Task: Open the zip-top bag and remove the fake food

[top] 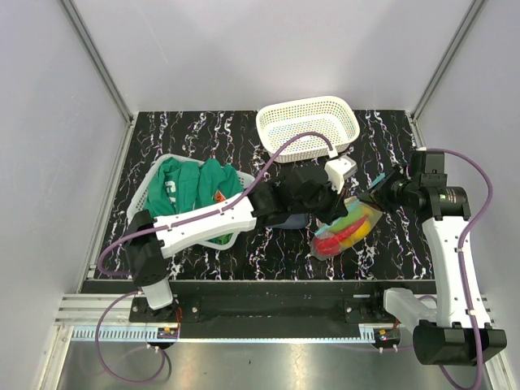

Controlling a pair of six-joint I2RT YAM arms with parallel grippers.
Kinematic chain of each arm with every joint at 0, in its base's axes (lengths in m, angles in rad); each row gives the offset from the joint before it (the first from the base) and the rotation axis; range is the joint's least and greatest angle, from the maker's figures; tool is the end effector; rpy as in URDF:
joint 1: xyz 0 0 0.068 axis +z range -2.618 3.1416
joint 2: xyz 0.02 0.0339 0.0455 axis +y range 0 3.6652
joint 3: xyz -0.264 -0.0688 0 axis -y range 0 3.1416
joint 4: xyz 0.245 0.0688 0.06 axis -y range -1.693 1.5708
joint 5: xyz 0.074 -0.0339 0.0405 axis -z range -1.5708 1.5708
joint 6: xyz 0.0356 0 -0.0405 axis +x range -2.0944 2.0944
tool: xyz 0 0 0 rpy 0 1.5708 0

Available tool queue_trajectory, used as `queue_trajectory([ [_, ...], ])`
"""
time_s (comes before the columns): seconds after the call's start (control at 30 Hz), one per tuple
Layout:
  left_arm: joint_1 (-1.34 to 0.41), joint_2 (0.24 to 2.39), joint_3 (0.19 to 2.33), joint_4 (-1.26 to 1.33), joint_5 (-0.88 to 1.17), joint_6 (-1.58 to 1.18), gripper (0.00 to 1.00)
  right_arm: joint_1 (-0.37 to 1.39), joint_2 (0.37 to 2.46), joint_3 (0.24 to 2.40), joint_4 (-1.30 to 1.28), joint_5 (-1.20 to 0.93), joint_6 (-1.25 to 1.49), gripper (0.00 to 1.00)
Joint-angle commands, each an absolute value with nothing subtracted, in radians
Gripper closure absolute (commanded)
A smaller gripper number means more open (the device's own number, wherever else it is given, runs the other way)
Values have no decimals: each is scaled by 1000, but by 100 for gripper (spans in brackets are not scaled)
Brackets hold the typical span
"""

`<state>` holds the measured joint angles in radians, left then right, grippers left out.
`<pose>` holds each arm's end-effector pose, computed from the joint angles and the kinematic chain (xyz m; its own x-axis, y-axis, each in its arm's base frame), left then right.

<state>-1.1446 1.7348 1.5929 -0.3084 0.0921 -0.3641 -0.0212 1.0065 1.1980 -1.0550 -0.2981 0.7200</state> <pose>0.1676 -0.3771 0.3511 -0.5032 0.2506 -0.8270 0.8152 0.4553 -0.3580 0.1783 0.0067 0.3600 -0.6838 0.6449 -0.3413 0.3729 0.7109 0.5963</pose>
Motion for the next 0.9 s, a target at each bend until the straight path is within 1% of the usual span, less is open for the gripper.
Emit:
queue_trajectory([
  [0.0,-1154,1689,1576,-279,34,-344,100,-15,1015,1206,-976,-267,724,100],
  [0.3,-1155,1583,1437,-282,44,-371,100,-15,1083,1267,-922,-258,690,100],
  [0.37,-1172,1554,1388,-282,67,-386,100,-17,1092,1282,-919,-247,673,100],
  [0.47,-1206,1497,1293,-282,48,-399,100,-17,1108,1307,-917,-239,635,100],
  [0.57,-1215,1450,1214,-270,61,-399,100,-17,1117,1316,-899,-268,586,100],
  [0.67,-1213,1436,1221,-285,58,-373,100,-17,1126,1310,-893,-305,520,100],
  [0.87,-1212,1397,1187,-298,120,-406,98,-17,1115,1301,-888,-268,468,100],
])
